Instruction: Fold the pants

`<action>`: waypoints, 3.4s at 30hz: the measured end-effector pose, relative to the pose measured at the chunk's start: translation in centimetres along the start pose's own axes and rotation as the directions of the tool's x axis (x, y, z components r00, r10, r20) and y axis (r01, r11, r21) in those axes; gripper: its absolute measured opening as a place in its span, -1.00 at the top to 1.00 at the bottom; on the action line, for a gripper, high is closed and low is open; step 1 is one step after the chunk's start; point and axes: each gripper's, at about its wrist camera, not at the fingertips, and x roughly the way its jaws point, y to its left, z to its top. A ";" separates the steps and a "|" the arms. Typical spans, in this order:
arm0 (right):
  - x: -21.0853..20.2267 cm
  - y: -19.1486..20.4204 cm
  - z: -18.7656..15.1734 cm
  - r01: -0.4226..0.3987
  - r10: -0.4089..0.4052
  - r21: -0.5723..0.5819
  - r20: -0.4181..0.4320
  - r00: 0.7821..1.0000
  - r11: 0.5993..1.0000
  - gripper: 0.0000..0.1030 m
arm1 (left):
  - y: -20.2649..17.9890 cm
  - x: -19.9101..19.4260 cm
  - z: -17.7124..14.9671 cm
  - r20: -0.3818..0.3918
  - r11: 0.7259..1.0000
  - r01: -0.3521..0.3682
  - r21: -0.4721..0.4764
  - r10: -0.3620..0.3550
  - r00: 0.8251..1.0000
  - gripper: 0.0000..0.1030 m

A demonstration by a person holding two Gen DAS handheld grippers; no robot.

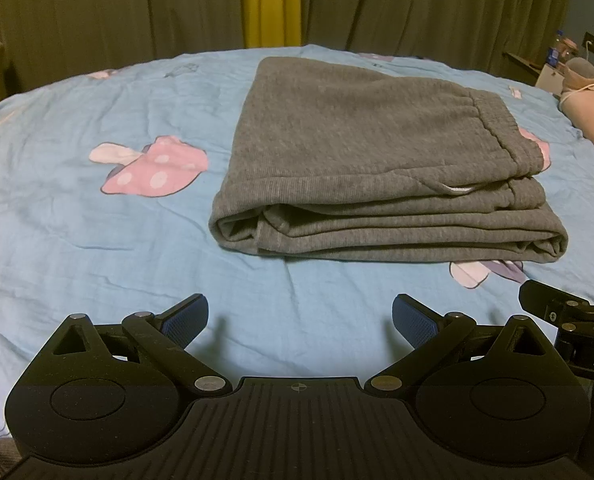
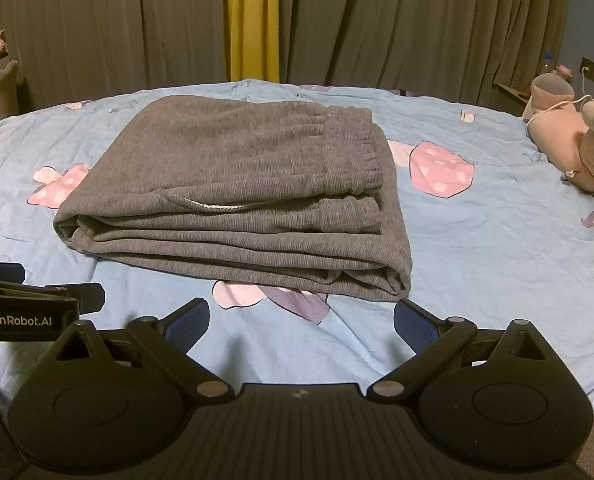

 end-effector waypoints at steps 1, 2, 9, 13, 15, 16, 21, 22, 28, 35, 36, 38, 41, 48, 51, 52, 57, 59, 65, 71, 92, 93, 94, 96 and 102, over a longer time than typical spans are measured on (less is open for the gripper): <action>0.0 0.0 0.0 0.001 -0.001 0.001 -0.001 1.000 1.000 -0.92 | 0.0 0.0 0.0 0.001 1.000 0.001 -0.001 -0.001 1.000 -0.98; 0.1 -0.1 0.0 0.002 -0.002 0.001 -0.003 1.000 1.000 -0.92 | 0.0 0.0 0.0 0.001 1.000 0.001 -0.002 -0.001 1.000 -0.98; 0.1 -0.1 -0.1 0.003 -0.003 0.001 -0.006 1.000 1.000 -0.92 | -0.1 -0.1 -0.1 0.000 1.000 0.002 0.001 -0.002 1.000 -0.98; 0.2 -0.1 -0.1 0.002 -0.002 0.003 -0.008 1.000 1.000 -0.92 | -0.1 -0.1 -0.1 -0.002 1.000 0.002 0.000 -0.002 1.000 -0.98; 0.1 -0.1 -0.1 0.003 -0.003 0.002 -0.007 1.000 1.000 -0.92 | -0.1 -0.1 -0.1 -0.003 1.000 0.002 0.001 -0.002 1.000 -0.98; 0.1 -0.1 -0.1 0.003 -0.003 0.003 -0.008 1.000 1.000 -0.92 | -0.1 -0.1 -0.1 -0.002 1.000 0.002 0.000 -0.002 1.000 -0.98; 0.1 -0.1 -0.1 0.004 -0.004 0.003 -0.008 1.000 1.000 -0.92 | -0.1 -0.1 -0.1 -0.003 1.000 0.003 -0.001 -0.003 1.000 -0.98; 0.1 -0.1 -0.1 0.004 -0.004 0.003 -0.008 1.000 1.000 -0.92 | -0.1 -0.1 -0.1 -0.003 1.000 0.003 -0.001 -0.003 1.000 -0.98; 0.1 0.0 -0.2 0.006 -0.006 0.003 -0.009 1.000 1.000 -0.92 | -0.1 -0.1 -0.1 -0.004 1.000 0.002 -0.001 -0.002 1.000 -0.98; 0.1 -0.1 -0.2 0.005 -0.005 0.003 -0.010 1.000 1.000 -0.92 | -0.1 0.0 -0.1 -0.004 1.000 0.002 -0.001 -0.002 1.000 -0.98; 0.1 -0.1 -0.2 0.005 -0.005 0.004 -0.009 1.000 1.000 -0.92 | -0.1 0.0 -0.1 -0.004 1.000 0.002 -0.002 -0.002 1.000 -0.98; 0.1 -0.1 -0.2 0.004 -0.004 0.003 -0.009 1.000 1.000 -0.92 | -0.1 0.0 -0.1 -0.004 1.000 0.002 -0.001 -0.002 1.000 -0.98; 0.1 -0.1 -0.2 0.005 -0.005 0.003 -0.009 1.000 1.000 -0.92 | -0.1 0.0 -0.1 -0.004 1.000 0.002 -0.001 -0.002 1.000 -0.98; 0.1 0.0 -0.2 0.006 -0.006 0.004 -0.009 1.000 1.000 -0.92 | -0.1 0.0 -0.1 -0.005 1.000 0.002 -0.001 -0.002 1.000 -0.98; 0.1 0.0 -0.2 0.005 -0.005 0.003 -0.010 1.000 1.000 -0.92 | -0.1 -0.1 -0.2 -0.005 1.000 0.003 -0.002 -0.003 1.000 -0.98; 0.1 0.0 -0.2 0.006 -0.006 0.003 -0.010 1.000 1.000 -0.92 | -0.1 -0.1 -0.2 -0.005 1.000 0.002 -0.002 -0.002 1.000 -0.98; 0.0 0.0 -0.2 0.006 -0.006 0.000 -0.007 1.000 1.000 -0.92 | -0.1 -0.1 -0.2 -0.005 1.000 0.004 -0.001 -0.004 1.000 -0.98; 0.0 0.0 -0.2 0.006 -0.006 -0.001 -0.007 1.000 1.000 -0.92 | -0.1 -0.1 -0.2 -0.005 1.000 0.003 -0.001 -0.003 1.000 -0.98; 0.1 -0.1 -0.2 0.006 -0.006 -0.002 -0.007 1.000 1.000 -0.92 | -0.1 -0.1 -0.2 -0.005 1.000 0.004 -0.002 -0.004 1.000 -0.98; 0.1 -0.1 -0.2 0.006 -0.006 -0.003 -0.007 1.000 1.000 -0.92 | -0.1 -0.1 -0.1 -0.005 1.000 0.004 -0.003 -0.004 1.000 -0.98; 0.0 -0.1 0.0 0.008 -0.008 -0.004 -0.004 1.000 1.000 -0.92 | -0.1 -0.2 -0.1 -0.004 1.000 0.006 -0.003 -0.006 1.000 -0.98; 0.0 -0.1 0.0 0.007 -0.007 -0.005 -0.004 1.000 1.000 -0.92 | -0.1 -0.2 -0.2 -0.004 1.000 0.006 -0.003 -0.006 1.000 -0.98; 0.0 -0.1 0.0 0.007 -0.007 -0.004 -0.003 1.000 1.000 -0.92 | -0.1 -0.2 -0.1 -0.005 1.000 0.006 -0.003 -0.006 1.000 -0.98; -0.1 -0.1 0.0 0.008 -0.008 -0.004 -0.002 1.000 1.000 -0.92 | -0.1 -0.2 -0.1 -0.004 1.000 0.006 -0.003 -0.006 1.000 -0.98; -0.1 -0.1 0.0 0.009 -0.009 -0.003 -0.003 1.000 1.000 -0.92 | -0.1 -0.2 -0.2 -0.004 1.000 0.006 -0.003 -0.006 1.000 -0.98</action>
